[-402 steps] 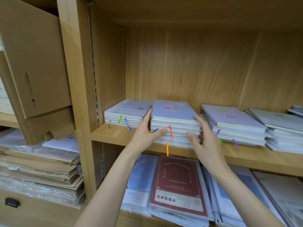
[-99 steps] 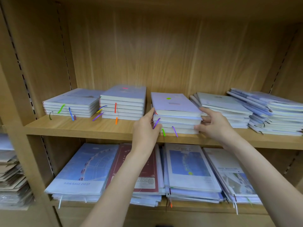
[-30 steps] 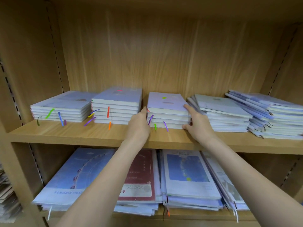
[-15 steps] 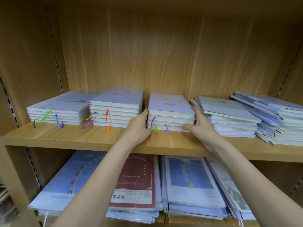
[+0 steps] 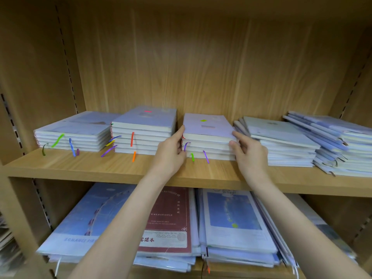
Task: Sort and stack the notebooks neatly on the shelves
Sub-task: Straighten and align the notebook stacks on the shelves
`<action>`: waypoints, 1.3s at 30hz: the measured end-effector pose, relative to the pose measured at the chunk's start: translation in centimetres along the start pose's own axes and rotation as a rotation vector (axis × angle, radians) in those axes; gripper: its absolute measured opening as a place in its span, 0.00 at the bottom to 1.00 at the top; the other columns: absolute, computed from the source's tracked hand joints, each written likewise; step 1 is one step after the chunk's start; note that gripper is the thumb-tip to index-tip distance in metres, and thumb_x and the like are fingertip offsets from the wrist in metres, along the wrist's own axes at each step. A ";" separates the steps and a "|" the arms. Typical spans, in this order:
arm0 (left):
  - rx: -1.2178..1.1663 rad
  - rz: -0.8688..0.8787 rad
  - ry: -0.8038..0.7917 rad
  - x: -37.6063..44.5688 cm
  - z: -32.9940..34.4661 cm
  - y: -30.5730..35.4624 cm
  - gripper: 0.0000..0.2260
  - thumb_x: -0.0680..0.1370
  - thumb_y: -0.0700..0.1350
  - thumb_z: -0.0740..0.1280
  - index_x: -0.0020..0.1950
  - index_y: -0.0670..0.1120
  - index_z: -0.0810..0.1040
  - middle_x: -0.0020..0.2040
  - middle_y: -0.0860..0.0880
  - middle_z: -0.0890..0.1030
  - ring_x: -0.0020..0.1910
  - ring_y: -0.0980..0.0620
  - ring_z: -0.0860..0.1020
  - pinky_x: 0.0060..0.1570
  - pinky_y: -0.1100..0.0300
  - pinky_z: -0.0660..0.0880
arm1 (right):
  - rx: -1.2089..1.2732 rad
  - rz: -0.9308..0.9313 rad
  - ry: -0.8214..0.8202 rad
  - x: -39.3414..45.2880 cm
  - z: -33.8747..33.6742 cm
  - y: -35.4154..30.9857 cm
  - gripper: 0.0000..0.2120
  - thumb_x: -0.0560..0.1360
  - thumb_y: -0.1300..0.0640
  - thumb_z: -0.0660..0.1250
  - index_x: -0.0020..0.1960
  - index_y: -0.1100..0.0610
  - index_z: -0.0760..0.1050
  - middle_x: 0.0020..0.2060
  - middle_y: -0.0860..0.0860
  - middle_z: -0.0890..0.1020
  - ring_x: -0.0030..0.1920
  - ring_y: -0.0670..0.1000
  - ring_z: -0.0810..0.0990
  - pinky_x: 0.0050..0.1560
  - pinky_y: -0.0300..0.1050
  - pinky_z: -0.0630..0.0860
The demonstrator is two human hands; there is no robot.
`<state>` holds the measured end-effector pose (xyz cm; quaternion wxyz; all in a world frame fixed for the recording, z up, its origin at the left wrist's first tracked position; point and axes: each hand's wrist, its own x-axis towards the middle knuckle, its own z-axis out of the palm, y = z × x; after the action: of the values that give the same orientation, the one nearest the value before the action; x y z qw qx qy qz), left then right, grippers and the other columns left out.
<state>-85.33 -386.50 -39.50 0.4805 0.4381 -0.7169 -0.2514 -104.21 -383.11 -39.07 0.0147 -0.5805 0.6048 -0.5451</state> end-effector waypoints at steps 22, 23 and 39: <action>0.210 0.044 0.084 -0.6 0.6 0.8 0.26 0.77 0.34 0.59 0.73 0.51 0.64 0.67 0.40 0.73 0.63 0.42 0.73 0.57 0.61 0.66 | -0.159 -0.004 -0.017 -0.7 0.1 0.1 0.18 0.77 0.61 0.61 0.67 0.57 0.71 0.55 0.58 0.81 0.56 0.61 0.78 0.57 0.53 0.73; 0.247 0.033 0.091 -0.6 0.6 0.9 0.25 0.78 0.34 0.58 0.74 0.51 0.63 0.66 0.39 0.73 0.63 0.41 0.72 0.55 0.60 0.65 | -0.178 0.016 -0.018 -0.7 0.0 0.0 0.16 0.78 0.61 0.60 0.65 0.60 0.72 0.54 0.60 0.81 0.56 0.62 0.77 0.56 0.51 0.72; 0.183 0.383 0.329 -2.9 5.6 5.4 0.21 0.74 0.31 0.57 0.66 0.40 0.72 0.66 0.42 0.74 0.65 0.44 0.72 0.64 0.57 0.64 | -0.027 -0.022 0.186 -1.9 -10.3 1.0 0.16 0.77 0.65 0.63 0.64 0.63 0.71 0.52 0.54 0.79 0.53 0.49 0.78 0.52 0.30 0.70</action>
<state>-92.04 -381.72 -38.94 0.5880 0.3708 -0.7187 -0.0154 -110.99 -375.41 -36.68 -0.0552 -0.5340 0.6044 -0.5886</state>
